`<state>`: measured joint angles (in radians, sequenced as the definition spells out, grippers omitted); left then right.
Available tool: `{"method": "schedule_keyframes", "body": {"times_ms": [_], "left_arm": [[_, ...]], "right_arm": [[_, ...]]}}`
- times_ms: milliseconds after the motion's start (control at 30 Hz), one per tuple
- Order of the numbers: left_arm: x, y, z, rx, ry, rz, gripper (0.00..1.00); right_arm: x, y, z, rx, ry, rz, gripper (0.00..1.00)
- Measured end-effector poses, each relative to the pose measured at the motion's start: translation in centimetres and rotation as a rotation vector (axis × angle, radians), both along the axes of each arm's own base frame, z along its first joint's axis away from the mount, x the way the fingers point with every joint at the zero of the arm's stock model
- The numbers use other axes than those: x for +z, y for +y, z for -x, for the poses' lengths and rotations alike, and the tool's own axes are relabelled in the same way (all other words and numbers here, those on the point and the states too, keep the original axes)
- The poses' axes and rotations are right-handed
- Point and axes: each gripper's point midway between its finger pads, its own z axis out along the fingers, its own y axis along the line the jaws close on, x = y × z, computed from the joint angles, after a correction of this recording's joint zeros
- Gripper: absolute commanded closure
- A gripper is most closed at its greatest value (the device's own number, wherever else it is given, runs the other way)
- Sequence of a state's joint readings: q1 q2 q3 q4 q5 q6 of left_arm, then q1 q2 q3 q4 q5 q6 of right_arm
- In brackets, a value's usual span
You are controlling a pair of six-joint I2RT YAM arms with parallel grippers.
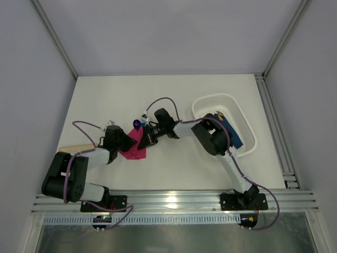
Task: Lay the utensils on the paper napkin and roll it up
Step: Adjust the napkin at the center of the board.
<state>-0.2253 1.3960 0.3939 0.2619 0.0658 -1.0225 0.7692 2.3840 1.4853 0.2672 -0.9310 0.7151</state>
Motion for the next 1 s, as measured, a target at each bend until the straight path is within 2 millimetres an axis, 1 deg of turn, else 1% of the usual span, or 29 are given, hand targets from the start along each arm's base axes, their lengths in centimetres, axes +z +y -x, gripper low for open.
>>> {"method": "schedule_keyframes", "body": {"times_ms": [167, 400, 533, 733, 1000], "left_arm": [[0.0, -0.3, 0.0, -0.005, 0.000, 0.011, 1.00], [0.0, -0.8, 0.2, -0.018, 0.004, 0.033, 1.00], [-0.1, -0.9, 0.2, -0.021, 0.000, 0.036, 1.00], [0.0, -0.8, 0.2, -0.020, -0.003, 0.036, 1.00], [-0.1, -0.8, 0.3, -0.020, -0.004, 0.037, 1.00]], "right_arm": [[-0.3, -0.3, 0.3, 0.004, 0.004, 0.000, 0.96], [-0.1, -1.5, 1.1, -0.006, -0.039, 0.017, 0.96], [0.1, -1.7, 1.3, -0.003, -0.049, 0.017, 0.96], [0.4, -1.6, 1.7, 0.006, -0.041, 0.013, 0.96], [0.9, -0.5, 4.0, 0.052, -0.004, 0.001, 0.96]]}}
